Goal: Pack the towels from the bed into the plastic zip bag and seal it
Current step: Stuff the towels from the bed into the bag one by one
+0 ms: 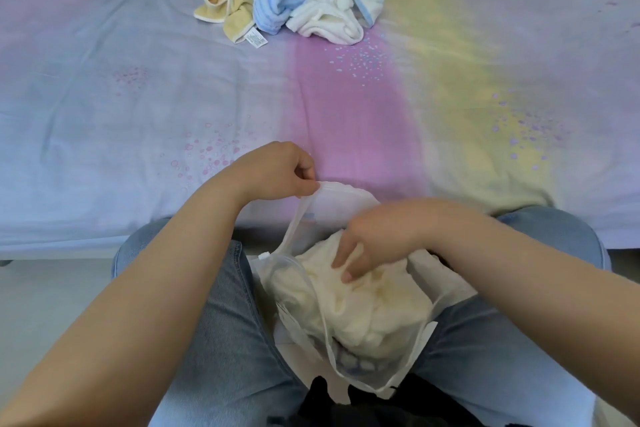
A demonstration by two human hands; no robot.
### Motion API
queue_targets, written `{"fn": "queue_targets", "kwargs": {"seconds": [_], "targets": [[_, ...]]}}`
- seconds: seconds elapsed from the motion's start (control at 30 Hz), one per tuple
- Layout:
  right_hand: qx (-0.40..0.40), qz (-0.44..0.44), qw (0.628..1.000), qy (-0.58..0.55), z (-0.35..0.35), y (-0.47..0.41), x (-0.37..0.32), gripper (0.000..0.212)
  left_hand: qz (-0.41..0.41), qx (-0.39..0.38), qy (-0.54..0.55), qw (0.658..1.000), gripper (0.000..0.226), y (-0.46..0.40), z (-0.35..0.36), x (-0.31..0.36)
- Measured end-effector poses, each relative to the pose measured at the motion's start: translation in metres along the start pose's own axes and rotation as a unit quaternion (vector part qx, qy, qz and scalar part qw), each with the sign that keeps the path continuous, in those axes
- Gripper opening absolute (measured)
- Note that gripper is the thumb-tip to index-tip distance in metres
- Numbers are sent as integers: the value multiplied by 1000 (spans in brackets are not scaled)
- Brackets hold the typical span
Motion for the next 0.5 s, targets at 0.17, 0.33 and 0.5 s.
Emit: {"fn": "queue_targets", "kwargs": {"seconds": [0.17,0.33,0.5], "targets": [[187,-112,953,-209,-53,5,1,18,24,-30,65,997,13,-4,-3,-5],[370,-195,855,-307,-88,-19,40,10,-38,116,163,979,12,-14,-6,-29],[486,-142,861,-45,-119,-63,78,40,-136,347,63,926,19,-50,-22,-72]]}}
Point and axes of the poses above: each hand's wrist, its own y-axis away from the middle knuckle, its own z-axis out of the palm, x = y × z, the point moved 3 cm from there along -y, towards the middle knuckle, and after that the axes turned 12 degrees about -y, right-handed, at the moved point
